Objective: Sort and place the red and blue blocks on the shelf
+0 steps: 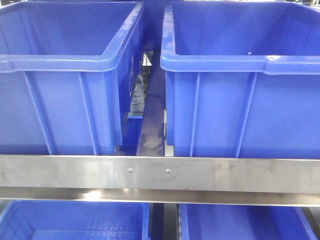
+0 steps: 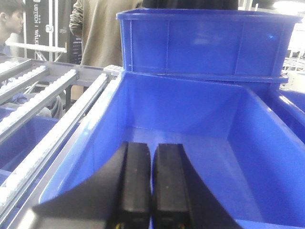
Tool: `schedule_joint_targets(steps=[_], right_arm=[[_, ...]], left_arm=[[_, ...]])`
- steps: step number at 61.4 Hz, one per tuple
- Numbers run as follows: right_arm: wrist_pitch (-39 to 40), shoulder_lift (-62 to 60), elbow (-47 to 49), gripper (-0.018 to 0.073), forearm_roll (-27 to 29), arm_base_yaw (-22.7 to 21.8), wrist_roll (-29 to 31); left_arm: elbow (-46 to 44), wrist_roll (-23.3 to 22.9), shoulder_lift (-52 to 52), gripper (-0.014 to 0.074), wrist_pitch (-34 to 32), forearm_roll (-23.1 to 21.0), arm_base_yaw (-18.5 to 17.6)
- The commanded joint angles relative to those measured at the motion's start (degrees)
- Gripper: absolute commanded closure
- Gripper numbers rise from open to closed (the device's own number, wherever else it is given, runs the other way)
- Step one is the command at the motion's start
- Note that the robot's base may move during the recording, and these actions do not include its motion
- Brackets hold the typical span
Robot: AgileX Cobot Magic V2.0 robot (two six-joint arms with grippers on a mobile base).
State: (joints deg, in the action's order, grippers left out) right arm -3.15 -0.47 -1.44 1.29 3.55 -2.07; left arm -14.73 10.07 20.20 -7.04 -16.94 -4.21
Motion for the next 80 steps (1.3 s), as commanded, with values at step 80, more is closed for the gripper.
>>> schedule_joint_targets(steps=[80], right_arm=[[7.58, -1.27, 1.02, 0.0502, 0.29, -2.24, 0.6]], left_arm=[[-1.72, 0.11, 0.5, 0.0475, -4.5, -0.35, 0.02]])
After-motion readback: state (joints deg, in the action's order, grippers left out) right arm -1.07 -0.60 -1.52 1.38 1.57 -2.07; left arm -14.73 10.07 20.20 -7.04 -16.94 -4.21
